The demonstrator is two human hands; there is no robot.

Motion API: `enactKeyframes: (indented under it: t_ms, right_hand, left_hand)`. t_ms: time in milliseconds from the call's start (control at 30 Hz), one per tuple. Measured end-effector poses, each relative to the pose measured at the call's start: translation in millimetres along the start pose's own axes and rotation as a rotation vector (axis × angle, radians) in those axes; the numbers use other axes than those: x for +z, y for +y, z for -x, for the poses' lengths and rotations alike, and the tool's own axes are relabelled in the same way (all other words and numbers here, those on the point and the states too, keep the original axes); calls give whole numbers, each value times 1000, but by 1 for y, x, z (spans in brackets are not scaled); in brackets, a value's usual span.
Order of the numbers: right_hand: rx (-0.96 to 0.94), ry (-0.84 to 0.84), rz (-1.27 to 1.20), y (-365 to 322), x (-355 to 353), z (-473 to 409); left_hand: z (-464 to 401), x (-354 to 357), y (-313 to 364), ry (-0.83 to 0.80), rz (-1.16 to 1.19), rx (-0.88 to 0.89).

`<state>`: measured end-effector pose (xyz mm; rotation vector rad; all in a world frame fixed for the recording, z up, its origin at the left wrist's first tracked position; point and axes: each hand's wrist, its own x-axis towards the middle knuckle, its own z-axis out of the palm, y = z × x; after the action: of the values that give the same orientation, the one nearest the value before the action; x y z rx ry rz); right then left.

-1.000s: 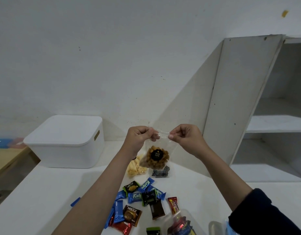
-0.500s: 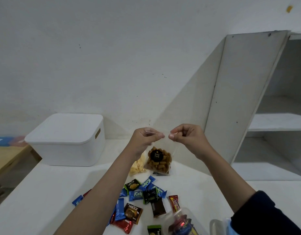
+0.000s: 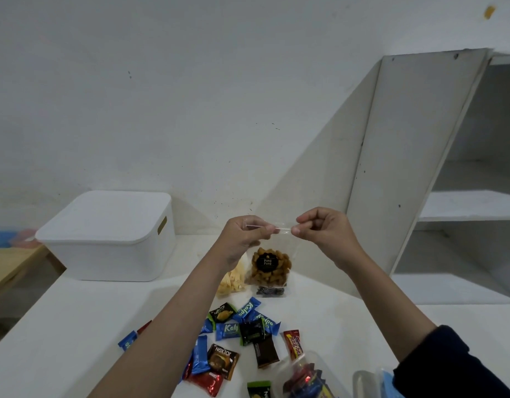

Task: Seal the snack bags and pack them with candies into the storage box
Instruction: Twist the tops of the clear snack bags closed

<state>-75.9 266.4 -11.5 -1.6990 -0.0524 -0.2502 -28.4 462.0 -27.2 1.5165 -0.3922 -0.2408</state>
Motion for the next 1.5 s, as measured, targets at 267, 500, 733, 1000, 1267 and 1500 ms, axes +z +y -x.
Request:
enactKeyframes:
  t_ms: [267, 500, 733, 1000, 1267, 1500]
  right_hand:
    - [-115, -116, 539, -5, 11, 0]
    - [-127, -102, 556, -1, 13, 3]
    - [-103, -239, 605, -4, 11, 2]
    - [215, -241, 157, 9, 19, 3]
    - [458, -173, -131, 36, 25, 11]
    - [479, -218, -140, 44, 22, 9]
  left_hand:
    - [0, 8, -3, -33, -71, 13]
    - [3, 2, -5, 1, -25, 19]
    - [3, -2, -3, -30, -140, 10]
    - [4, 1, -22, 244, -241, 15]
    - [12, 19, -29, 130, -37, -350]
    - [9, 20, -33, 155, -14, -394]
